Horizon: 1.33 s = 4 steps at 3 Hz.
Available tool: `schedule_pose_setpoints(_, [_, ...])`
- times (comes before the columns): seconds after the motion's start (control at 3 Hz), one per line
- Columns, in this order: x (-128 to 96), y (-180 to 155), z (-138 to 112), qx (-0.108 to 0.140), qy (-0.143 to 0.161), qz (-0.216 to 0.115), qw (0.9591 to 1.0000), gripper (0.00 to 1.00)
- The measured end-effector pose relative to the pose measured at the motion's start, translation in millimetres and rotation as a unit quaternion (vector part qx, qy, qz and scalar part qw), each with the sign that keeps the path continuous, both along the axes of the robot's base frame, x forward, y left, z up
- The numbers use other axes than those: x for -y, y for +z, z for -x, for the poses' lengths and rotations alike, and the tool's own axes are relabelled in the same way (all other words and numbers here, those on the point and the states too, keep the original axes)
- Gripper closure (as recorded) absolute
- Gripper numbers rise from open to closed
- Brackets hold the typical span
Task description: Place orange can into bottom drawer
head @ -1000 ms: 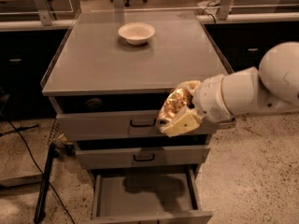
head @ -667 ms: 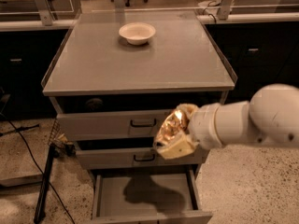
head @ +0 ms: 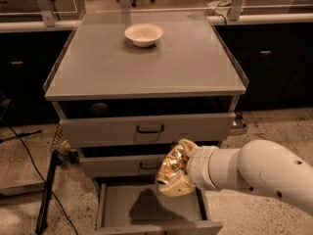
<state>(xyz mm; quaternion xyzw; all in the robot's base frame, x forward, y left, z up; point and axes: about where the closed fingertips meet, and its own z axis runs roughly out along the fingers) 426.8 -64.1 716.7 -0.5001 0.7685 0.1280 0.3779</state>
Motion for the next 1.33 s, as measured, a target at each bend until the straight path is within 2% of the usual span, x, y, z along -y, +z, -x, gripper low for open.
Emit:
schedule_pose_setpoints(0.33, [-3.8,-16.1,5.3,0.009,0.019,0.016,0.9997,1.0])
schedule_pose_setpoints(0.67, [-0.7,-55.2,4.1,0.028,0.023,0.027,0.999,1.0])
schedule_pose_setpoints(1.0, [5.2,-105.6,-4.2,0.041,0.017,0.015,0.9989,1.0])
schedule_pose_setpoints(1.33, [8.9,-168.8,-13.9,0.027,0.003,-0.011,0.9996,1.0])
